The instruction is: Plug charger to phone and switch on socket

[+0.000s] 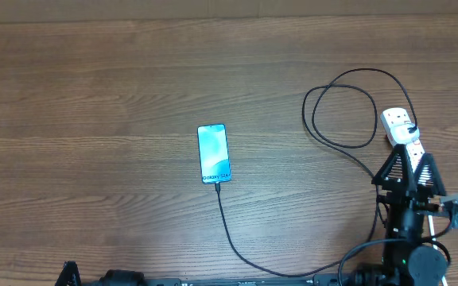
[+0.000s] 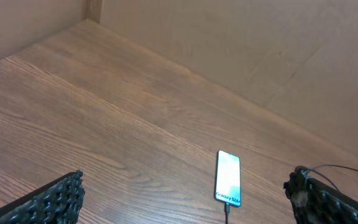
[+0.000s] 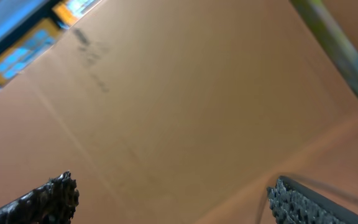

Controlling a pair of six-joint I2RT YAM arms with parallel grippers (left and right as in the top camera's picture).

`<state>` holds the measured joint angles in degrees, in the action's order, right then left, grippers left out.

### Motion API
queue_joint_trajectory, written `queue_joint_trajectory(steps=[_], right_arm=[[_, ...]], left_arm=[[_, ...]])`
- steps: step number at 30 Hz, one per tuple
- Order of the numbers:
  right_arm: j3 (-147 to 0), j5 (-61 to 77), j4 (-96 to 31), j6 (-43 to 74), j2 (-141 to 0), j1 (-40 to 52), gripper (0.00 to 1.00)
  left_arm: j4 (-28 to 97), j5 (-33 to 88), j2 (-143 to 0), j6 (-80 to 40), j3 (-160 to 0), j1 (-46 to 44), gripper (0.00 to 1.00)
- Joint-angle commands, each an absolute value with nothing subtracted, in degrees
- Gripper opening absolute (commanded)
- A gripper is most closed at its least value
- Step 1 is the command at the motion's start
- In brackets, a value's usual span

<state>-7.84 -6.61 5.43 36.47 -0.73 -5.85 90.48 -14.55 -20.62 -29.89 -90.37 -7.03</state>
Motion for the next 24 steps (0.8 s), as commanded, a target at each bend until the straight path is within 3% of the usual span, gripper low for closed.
queue_joint_trajectory(steps=[1,12,18,24], right_arm=[[-3.97,-12.12,6.92,43.51,-0.27,-5.58,1.00],[-2.44,-13.89,2.26,43.48,-0.27,-5.58,1.00],[-2.42,-13.89,-8.56,43.31,-0.30,-5.58,1.00],[-2.42,-13.91,-8.05,43.31,-0.56,-5.58,1.00]], left_arm=[[90.21,-14.04,-20.60,-29.82,-90.37,-7.09,1.00],[90.21,-14.04,-20.60,-29.82,-90.37,-7.09,1.00],[90.21,-14.04,-20.60,-29.82,-90.37,-7.09,1.00],[90.21,-14.04,-20.60,-29.82,-90.37,-7.09,1.00]])
